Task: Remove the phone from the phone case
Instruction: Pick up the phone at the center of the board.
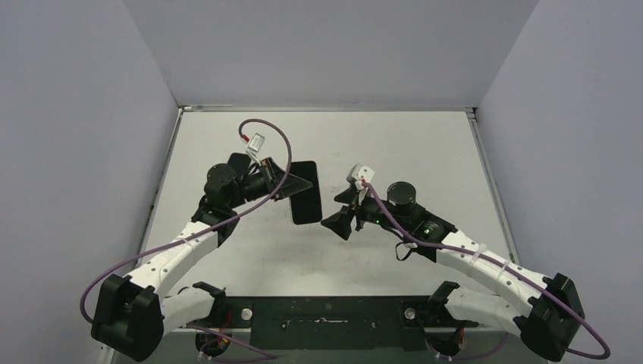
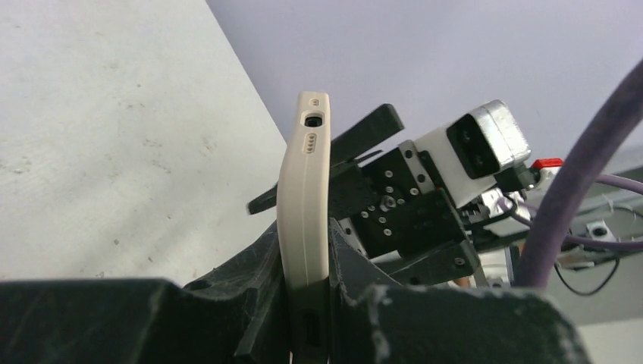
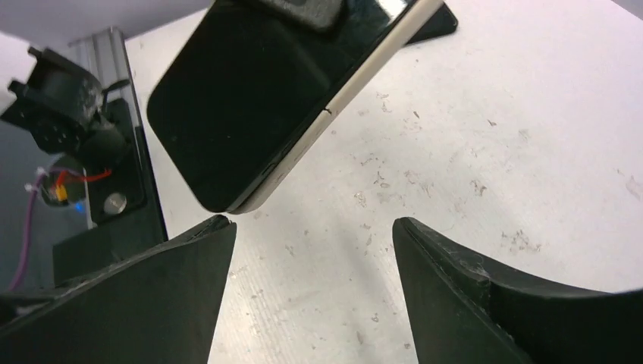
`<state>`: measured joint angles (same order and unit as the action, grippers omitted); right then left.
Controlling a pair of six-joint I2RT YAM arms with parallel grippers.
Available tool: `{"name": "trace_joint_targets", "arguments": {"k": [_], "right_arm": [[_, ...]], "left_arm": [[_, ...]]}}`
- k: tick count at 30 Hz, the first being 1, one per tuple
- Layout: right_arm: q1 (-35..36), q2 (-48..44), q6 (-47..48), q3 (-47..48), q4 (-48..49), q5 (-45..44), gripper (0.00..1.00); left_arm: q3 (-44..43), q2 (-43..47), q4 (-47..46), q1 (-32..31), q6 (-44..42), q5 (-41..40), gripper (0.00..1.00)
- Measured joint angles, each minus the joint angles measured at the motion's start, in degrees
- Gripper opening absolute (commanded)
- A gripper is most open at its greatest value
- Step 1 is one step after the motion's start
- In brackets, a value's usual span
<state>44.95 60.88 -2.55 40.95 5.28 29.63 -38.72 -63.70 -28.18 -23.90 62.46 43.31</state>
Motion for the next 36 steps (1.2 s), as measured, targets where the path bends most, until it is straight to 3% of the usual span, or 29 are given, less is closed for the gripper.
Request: {"name": "trace_joint_targets", "arguments": {"k": [8, 20, 36], "right_arm": [[-0.6, -6.7, -20.3, -4.3, 3.1, -3.8, 0.90], [-0.5, -4.8, -47.1, -4.6, 11.6, -4.2, 0.82], [-0.5, -3.0, -55.7, -4.6, 12.3, -5.1, 0.79]], "left_arm": [[3.9, 0.4, -0.7, 0.0, 3.1, -10.0, 0.00], [4.6, -1.9, -7.6, 0.0, 7.9, -14.0, 0.00], [5.6, -3.0, -12.4, 0.0, 12.1, -14.9, 0.00]]}}
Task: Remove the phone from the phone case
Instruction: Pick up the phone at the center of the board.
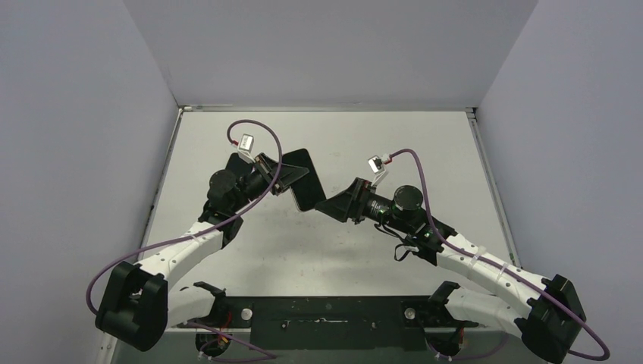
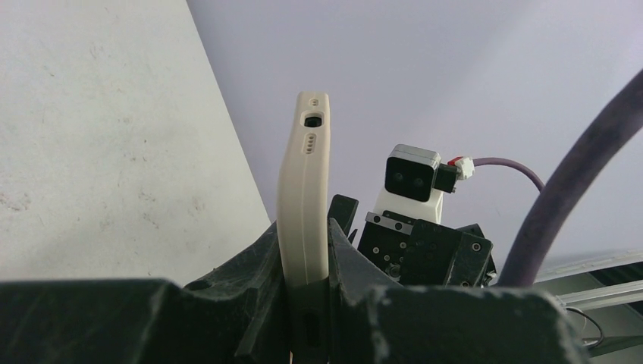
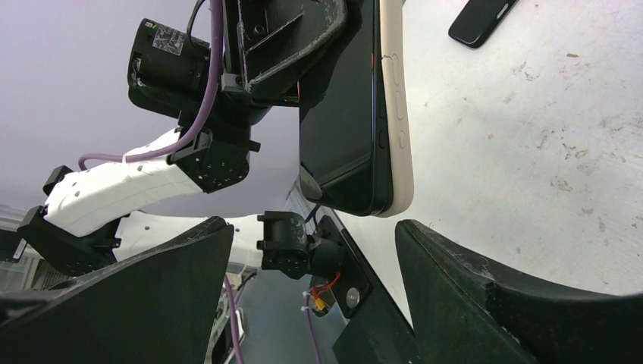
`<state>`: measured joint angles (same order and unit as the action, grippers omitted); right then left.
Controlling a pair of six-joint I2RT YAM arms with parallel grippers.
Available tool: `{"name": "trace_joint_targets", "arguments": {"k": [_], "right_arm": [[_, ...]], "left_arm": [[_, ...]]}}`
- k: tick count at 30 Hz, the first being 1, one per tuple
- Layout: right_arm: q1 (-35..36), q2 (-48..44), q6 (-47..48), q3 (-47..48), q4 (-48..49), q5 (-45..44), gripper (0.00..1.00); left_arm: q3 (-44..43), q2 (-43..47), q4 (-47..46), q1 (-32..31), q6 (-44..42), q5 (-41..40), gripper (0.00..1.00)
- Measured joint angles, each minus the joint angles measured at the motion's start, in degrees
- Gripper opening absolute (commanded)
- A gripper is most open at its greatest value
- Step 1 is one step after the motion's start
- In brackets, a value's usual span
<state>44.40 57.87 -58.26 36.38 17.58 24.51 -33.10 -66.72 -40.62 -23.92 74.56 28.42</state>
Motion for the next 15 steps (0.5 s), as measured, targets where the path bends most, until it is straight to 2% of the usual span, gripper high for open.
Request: {"name": "trace_joint_targets", "arguments": {"k": [15], "right_arm": [[0.0, 0.0, -1.1, 0.0, 1.1, -0.1, 0.77]], "left_arm": [[0.4, -1.0, -2.5, -0.6, 0.8, -0.7, 0.00]]}}
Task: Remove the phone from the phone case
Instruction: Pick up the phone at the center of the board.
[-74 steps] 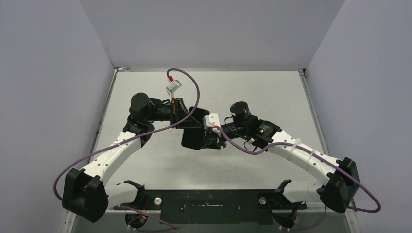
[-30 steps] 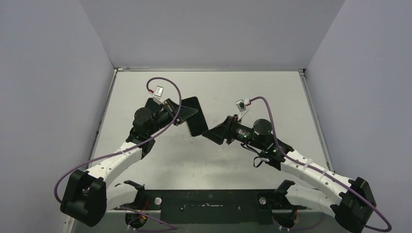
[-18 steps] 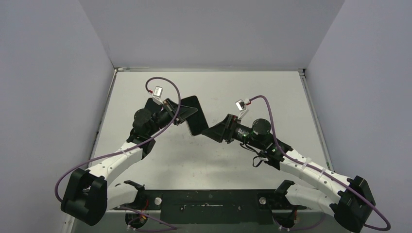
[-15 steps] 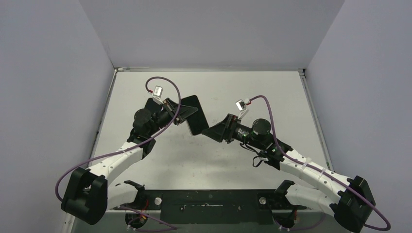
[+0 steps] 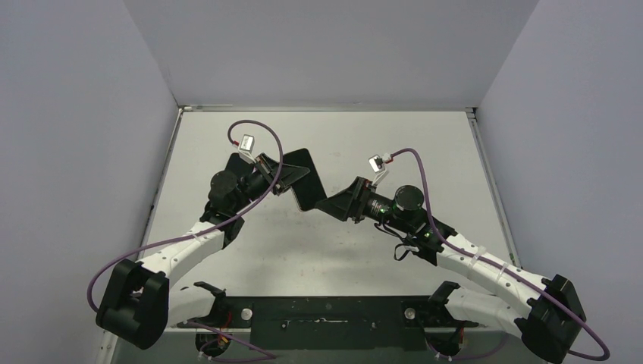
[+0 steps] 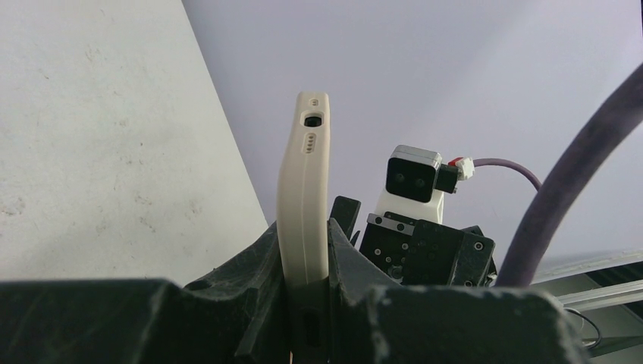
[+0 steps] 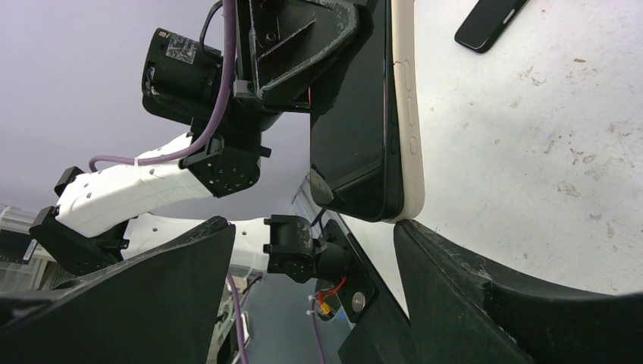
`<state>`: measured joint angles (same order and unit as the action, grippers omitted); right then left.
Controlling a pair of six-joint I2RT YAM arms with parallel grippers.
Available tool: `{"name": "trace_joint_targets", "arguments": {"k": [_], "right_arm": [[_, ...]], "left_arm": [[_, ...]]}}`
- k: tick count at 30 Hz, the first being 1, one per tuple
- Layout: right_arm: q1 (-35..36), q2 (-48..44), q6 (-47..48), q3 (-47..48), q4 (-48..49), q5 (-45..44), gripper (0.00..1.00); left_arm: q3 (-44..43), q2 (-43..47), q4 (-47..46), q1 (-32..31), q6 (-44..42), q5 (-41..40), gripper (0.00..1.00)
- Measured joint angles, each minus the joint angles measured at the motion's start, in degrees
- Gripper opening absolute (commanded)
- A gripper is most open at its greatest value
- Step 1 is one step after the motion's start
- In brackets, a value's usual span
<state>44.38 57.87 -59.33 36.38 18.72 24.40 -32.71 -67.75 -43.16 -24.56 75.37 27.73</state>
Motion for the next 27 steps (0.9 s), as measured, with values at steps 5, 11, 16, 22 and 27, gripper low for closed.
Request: {"name": "trace_joint_targets", "arguments": {"k": [5, 11, 16, 22, 27], "right_arm": [[0.0, 0.0, 0.0, 0.0, 0.0, 0.0, 0.77], [0.0, 0.0, 0.0, 0.1, -0.1, 0.1, 0.78], [-0.1, 0.0, -0.1, 0.3, -0.2, 0.5, 0.78], [-0.5, 0.5, -1.0, 0.3, 0.1, 1.0, 0.78], [-1.3, 1.0, -2.4, 0.1, 1.2, 1.6, 0.78]], "left_arm": [[0.0, 0.0, 0.1, -0.1, -0.3, -0.2, 0.00], [0.0, 0.0, 0.4, -0.1, -1.2, -0.4, 0.00], [0.0, 0.0, 0.7, -0.2, -1.5, -0.5, 0.00], [0.0, -0.2, 0.7, -0.2, -1.6, -0.5, 0.00], [0.0, -0.2, 0.3, -0.4, -1.4, -0.9, 0.00]]}}
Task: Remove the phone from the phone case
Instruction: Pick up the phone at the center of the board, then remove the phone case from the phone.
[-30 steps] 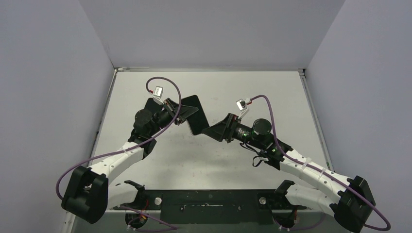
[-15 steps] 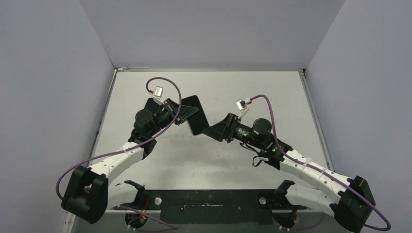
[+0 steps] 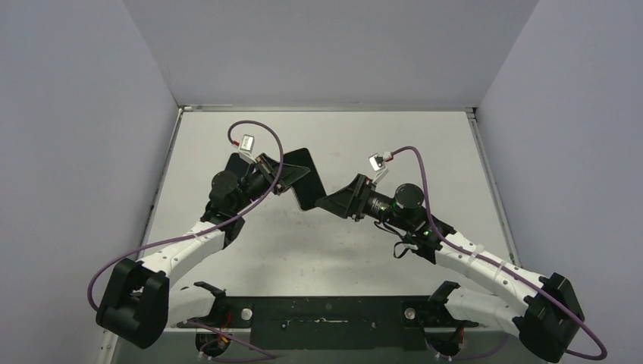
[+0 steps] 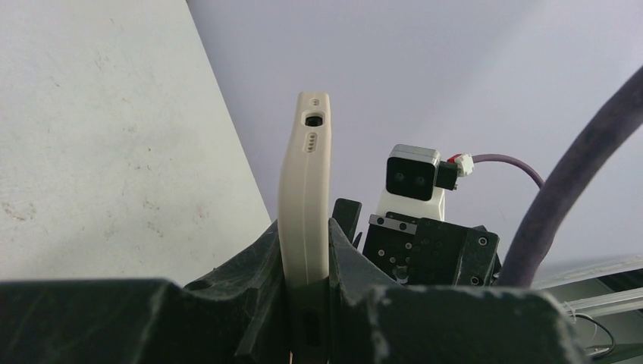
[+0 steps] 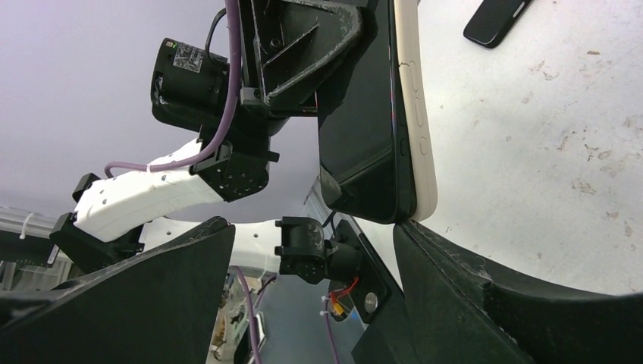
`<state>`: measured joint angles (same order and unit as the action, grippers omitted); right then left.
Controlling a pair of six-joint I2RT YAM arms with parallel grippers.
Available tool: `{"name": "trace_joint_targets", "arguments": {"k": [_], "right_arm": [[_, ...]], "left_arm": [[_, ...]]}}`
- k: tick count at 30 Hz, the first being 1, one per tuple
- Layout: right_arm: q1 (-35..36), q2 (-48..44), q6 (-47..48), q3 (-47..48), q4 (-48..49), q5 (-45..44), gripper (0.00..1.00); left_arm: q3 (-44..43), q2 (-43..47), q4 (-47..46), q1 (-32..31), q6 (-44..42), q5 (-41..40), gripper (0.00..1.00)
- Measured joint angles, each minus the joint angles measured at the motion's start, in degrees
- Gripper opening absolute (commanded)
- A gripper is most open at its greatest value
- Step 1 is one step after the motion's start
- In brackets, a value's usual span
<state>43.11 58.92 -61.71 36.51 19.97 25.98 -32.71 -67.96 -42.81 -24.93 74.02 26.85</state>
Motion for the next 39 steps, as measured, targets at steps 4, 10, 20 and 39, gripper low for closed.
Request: {"name": "trace_joint_targets", "arguments": {"k": [4, 10, 20, 39], "right_arm": [[-0.3, 0.0, -1.0, -0.8, 1.5, 0.4, 0.78], [-0.4, 1.5, -2.3, -1.8, 5.0, 1.0, 0.76], [-1.1, 3.8, -2.5, -3.0, 10.4, 2.8, 0.71], [-4.4, 11.2, -4.2, -3.0, 25.9, 11.9, 0.00]], "left_arm": [[0.0, 0.0, -0.5, -0.8, 0.3, -1.1, 0.00], [0.6, 0.0, -1.2, -4.5, 0.3, -2.4, 0.00], [2.9, 0.0, -5.6, -7.7, -1.1, -7.3, 0.00], [3.9, 4.4, -9.4, -9.9, -9.1, -10.8, 0.33]]}}
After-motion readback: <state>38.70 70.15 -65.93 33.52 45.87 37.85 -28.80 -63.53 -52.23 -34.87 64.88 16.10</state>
